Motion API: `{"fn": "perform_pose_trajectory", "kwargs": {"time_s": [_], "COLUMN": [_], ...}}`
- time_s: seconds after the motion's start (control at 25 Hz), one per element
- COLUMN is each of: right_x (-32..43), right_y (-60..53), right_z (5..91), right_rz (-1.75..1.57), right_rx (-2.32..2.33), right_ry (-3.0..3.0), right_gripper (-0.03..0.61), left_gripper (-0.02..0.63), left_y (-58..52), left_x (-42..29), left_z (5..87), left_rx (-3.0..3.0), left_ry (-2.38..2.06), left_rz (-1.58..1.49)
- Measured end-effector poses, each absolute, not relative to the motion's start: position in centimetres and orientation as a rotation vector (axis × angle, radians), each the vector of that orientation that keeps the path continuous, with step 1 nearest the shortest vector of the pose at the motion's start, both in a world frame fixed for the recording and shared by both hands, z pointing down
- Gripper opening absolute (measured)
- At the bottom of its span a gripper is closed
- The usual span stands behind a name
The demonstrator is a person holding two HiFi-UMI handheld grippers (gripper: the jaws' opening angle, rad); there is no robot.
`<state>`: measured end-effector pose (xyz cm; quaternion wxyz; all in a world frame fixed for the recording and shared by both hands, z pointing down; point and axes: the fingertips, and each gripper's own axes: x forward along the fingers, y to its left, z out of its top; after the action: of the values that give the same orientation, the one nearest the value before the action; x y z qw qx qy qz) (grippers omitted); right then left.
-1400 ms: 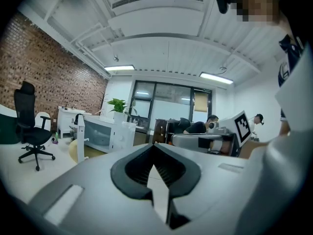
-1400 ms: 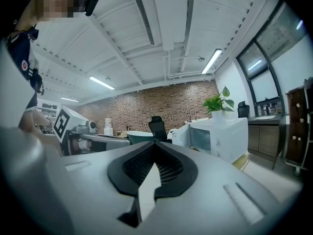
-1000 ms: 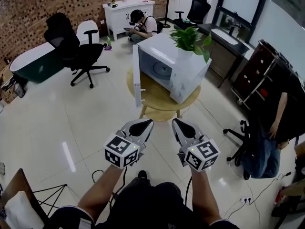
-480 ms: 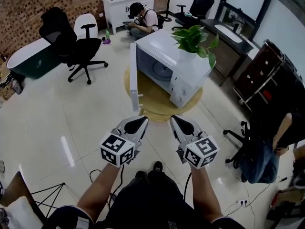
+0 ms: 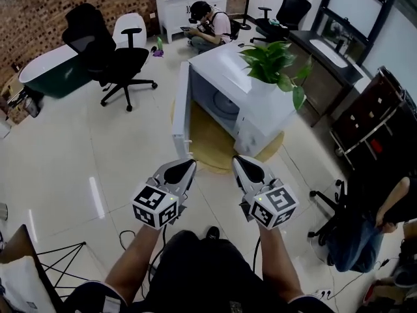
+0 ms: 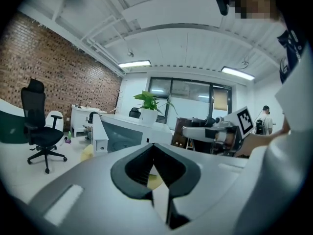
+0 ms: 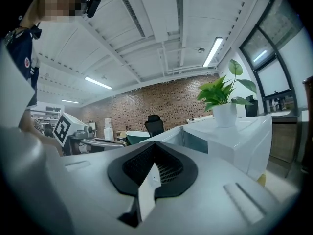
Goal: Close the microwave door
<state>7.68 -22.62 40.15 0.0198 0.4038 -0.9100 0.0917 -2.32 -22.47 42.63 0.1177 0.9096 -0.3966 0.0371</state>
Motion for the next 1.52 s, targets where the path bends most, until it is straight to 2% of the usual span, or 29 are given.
{"fn": "perform_pose_trajectory", "kwargs": {"time_s": [0.92, 1.52], "right_x": [3.7, 6.1], "right_y": [-28.2, -28.4], "right_z": [41.0, 41.2], "right_rz": [0.334, 0.354], "right_rx": [1.22, 1.378], "right_ry": [-2.82, -2.752], "right_gripper": [0.002, 0.002], "left_gripper": [0.011, 0.011], "left_y": [-30.8, -32.0], "left_x": [-10.4, -6.5], "left_z": [47.1, 47.2], "left_rx": [2.579, 2.663], "left_ry": [-1.333, -1.151], "left_rz": [0.376, 0.359]}}
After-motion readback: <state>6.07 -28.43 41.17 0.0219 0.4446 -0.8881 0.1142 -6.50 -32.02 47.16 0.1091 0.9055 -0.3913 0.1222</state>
